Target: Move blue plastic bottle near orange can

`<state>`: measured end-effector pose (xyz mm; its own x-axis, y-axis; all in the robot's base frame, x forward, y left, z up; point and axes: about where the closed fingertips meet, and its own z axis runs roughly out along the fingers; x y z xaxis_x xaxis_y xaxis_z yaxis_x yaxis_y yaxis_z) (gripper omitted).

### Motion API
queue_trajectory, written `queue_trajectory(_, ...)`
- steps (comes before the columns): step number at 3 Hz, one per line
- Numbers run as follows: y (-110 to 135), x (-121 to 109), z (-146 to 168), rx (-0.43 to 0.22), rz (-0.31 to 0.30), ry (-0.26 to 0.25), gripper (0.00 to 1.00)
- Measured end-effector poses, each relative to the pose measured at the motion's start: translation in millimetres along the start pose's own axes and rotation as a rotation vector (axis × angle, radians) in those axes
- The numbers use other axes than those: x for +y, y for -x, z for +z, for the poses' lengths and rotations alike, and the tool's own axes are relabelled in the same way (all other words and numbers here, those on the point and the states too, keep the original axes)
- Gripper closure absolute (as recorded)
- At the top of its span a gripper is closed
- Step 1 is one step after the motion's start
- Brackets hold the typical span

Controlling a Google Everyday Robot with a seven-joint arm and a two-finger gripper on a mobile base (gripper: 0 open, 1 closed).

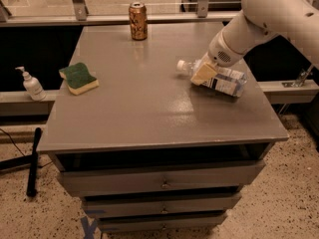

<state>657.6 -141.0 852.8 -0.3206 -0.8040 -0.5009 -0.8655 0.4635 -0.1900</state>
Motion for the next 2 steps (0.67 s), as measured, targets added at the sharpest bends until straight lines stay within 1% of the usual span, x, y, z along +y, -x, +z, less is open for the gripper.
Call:
queue_trajectory(1,49.6,-9.7,0.3,-0.075,-0.043,0.021,0.88)
queue_trajectory(2,55.9,-14.3,-5.6,-0.089,-0.046,0.008,1.00)
